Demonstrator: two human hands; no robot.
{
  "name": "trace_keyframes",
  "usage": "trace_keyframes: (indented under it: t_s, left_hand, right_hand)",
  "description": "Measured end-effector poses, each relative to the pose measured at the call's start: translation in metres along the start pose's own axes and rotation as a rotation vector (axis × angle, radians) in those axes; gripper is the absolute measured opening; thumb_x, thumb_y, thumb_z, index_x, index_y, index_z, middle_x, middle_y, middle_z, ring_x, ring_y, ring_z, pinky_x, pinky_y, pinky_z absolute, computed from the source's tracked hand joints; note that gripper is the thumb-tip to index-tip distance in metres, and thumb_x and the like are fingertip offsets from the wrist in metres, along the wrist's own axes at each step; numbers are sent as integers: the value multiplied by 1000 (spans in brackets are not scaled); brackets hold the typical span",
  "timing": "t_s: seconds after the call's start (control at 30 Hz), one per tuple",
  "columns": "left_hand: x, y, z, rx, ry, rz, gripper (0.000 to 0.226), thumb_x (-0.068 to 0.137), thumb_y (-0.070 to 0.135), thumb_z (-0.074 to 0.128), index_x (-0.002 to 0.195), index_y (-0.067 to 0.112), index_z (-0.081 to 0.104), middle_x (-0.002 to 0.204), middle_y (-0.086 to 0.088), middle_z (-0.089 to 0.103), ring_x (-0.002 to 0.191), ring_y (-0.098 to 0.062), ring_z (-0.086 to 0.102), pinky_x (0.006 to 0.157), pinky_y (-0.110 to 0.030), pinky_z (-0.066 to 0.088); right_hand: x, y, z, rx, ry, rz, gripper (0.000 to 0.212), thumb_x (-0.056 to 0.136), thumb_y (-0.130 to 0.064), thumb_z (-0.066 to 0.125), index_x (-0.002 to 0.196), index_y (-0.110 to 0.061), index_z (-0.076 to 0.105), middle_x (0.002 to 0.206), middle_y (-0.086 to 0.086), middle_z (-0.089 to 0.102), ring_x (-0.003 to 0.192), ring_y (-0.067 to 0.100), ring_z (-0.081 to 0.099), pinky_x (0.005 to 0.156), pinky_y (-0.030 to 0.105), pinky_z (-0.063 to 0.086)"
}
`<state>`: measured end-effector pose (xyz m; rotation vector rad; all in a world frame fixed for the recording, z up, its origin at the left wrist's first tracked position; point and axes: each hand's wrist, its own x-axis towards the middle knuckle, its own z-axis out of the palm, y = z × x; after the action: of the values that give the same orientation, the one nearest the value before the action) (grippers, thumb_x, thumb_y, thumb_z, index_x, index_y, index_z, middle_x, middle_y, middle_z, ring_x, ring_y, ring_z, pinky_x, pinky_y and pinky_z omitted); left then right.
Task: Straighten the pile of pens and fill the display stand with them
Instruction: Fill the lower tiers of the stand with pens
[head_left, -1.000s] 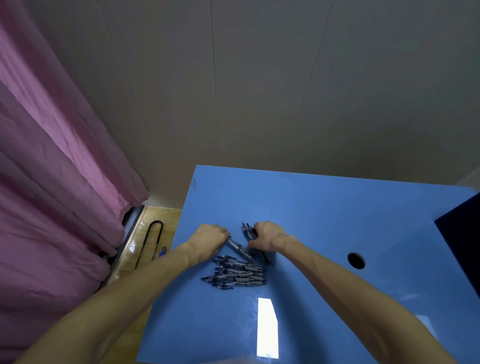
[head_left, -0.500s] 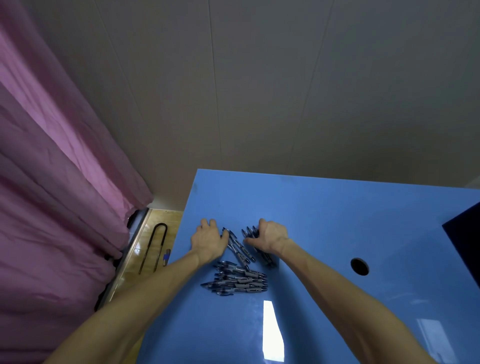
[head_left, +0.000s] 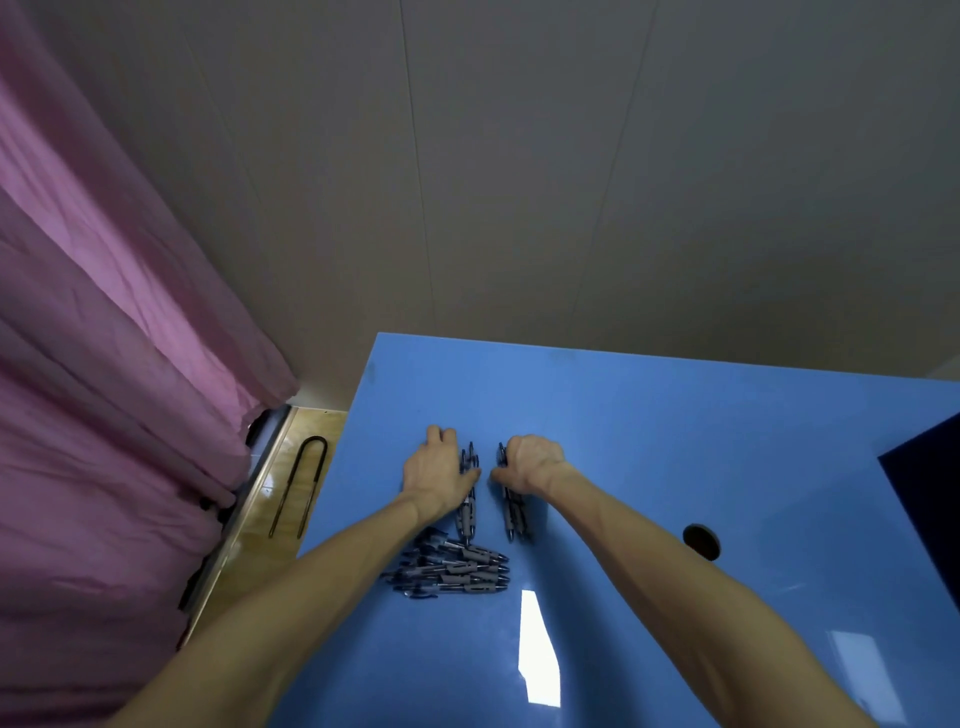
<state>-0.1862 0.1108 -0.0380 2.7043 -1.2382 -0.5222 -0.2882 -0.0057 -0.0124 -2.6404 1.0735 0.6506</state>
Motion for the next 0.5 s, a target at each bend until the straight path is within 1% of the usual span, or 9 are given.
trace_keyframes:
  t_s: [0.07,0.13,0.2,0.27,0.33,0.4,0.47,0.5]
  left_hand:
    - [3,3,-1,53,-21,-22,51,98,49,57,128,10,45,128,-11,42,98,-30,61,71,-39,48]
    - [7,8,0,63,-59,-34,46,100,45,55,126,9,46,128,-13,41,97,-32,61,69,-38,44]
    - [10,16,1,72,-75,-38,41,100,39,54,125,8,45,128,-13,41,96,-34,61,69,-38,42]
    - [13,27,3,68,-72,-46,36,99,30,54,124,7,44,128,-14,41,92,-34,60,68,-38,41]
    - [16,38,7,117,-71,-20,34,99,24,52,125,5,42,129,-14,42,92,-32,62,67,-37,41]
    - [16,45,13,201,-68,23,37,102,26,51,129,4,39,130,-13,43,92,-28,64,65,-33,43]
    - [18,46,18,258,-55,52,37,105,26,49,131,3,37,130,-12,44,81,-23,58,64,-30,46]
    - [19,45,18,256,-48,62,34,105,23,48,130,3,37,130,-12,45,79,-22,55,64,-30,47]
  right_hand:
    - [2,4,1,15,-7,1,40,98,-45,52,119,-12,61,116,5,67,107,24,64,80,31,44]
    - [4,7,4,24,-2,-4,40,100,-44,48,121,-11,61,120,6,67,110,25,64,83,31,45]
    - [3,10,7,16,16,-16,40,101,-42,46,122,-11,61,123,7,66,114,25,63,88,32,47]
    - [3,13,10,17,33,-25,41,101,-42,46,123,-11,61,124,7,67,115,26,63,90,32,47]
    - [2,18,13,39,50,-25,40,101,-41,45,122,-11,61,123,8,67,113,27,64,89,31,47]
    - [0,25,15,98,78,-24,41,100,-39,45,122,-7,59,122,11,68,111,30,65,87,32,47]
    - [-4,36,16,143,130,-30,41,102,-37,43,122,-3,54,119,14,67,109,34,65,85,34,47]
    - [-6,42,16,151,153,-31,40,103,-36,40,121,-3,52,117,14,67,105,35,65,82,36,47]
